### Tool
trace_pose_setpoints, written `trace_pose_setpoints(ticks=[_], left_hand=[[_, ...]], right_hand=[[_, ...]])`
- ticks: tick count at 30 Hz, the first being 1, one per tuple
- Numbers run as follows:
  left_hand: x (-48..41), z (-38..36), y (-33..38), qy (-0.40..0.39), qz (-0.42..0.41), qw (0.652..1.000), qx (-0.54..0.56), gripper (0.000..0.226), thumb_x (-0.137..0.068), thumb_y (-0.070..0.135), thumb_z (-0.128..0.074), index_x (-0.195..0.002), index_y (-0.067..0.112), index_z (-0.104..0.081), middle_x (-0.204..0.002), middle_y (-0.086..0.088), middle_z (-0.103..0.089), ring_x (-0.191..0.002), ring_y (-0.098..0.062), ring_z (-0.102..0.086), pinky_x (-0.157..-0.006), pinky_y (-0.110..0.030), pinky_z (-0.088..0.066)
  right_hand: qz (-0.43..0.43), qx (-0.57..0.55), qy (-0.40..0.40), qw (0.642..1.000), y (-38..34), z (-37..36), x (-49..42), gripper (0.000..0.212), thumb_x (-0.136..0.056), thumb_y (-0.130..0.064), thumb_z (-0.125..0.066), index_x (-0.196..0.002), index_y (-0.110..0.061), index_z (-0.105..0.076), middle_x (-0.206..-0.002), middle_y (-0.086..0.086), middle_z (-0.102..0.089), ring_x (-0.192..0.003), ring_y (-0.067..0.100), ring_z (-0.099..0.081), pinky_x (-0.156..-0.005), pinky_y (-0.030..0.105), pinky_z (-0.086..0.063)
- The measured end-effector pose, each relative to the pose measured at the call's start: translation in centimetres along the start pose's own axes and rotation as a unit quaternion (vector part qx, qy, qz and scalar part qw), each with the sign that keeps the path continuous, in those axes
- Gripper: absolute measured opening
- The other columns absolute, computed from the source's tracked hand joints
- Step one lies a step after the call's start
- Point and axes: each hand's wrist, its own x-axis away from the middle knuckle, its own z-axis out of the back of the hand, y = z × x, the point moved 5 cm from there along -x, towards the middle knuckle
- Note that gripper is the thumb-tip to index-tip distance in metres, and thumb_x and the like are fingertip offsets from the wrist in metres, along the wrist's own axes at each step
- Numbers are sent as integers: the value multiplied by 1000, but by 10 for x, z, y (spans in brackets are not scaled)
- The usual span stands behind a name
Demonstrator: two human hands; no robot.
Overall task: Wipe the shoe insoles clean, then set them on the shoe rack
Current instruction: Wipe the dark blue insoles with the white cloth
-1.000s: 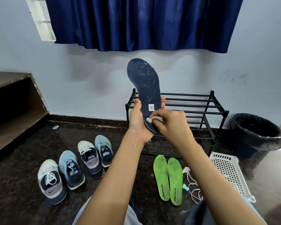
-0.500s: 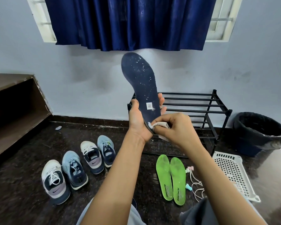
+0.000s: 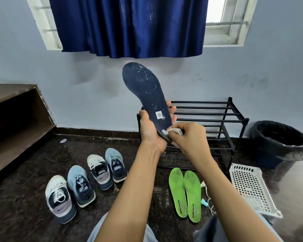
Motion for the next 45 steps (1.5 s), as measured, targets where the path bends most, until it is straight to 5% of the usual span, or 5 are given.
trace_pose_setpoints(ticks=[16, 21, 27, 32, 45], left_hand=[[2, -7, -13, -1, 40, 999, 13, 72, -100, 60, -9, -117, 13, -61, -98, -6, -71, -101, -20, -65, -89, -34, -49], [-1, -4, -8, 9, 32, 999, 11, 71, -101, 58, -11, -104, 12, -65, -95, -7, -68, -99, -21, -65, -83, -31, -47], [6, -7, -18, 9, 49, 999, -15, 70, -101, 56, -13, -120, 8, -61, -103, -8, -68, -110, -22, -60, -107, -37, -41], [3, -2, -13, 15, 57, 998, -16, 71, -101, 57, -11, -103, 13, -66, -97, -8, -70, -106, -20, -63, -97, -34, -45], [9, -6, -16, 1, 72, 997, -17, 64, -101, 54, -15, -104, 13, -64, -89, -6, -71, -99, -17, -64, -99, -32, -43]], right_hand=[[43, 66, 162, 984, -4, 3, 2, 6, -83, -11, -66, -86, -10, -72, -74, 7, -69, -63, 21, -56, -59, 19, -27], [-4, 11, 34, 999, 7, 1, -1, 3, -79, -19, -72, -78, -18, -75, -59, 2, -64, -51, 4, -52, -49, 14, -36], [15, 83, 122, 989, 5, 3, -10, 11, -87, -19, -63, -85, -11, -70, -75, 8, -68, -68, 27, -59, -67, 35, -43], [41, 51, 39, 997, 0, -1, -1, 7, -79, -13, -69, -82, -17, -75, -68, 0, -67, -58, 12, -53, -57, 11, -36], [57, 49, 23, 997, -1, 0, 3, 9, -79, -10, -67, -80, -16, -74, -69, 0, -70, -56, 7, -54, -56, 8, -37]])
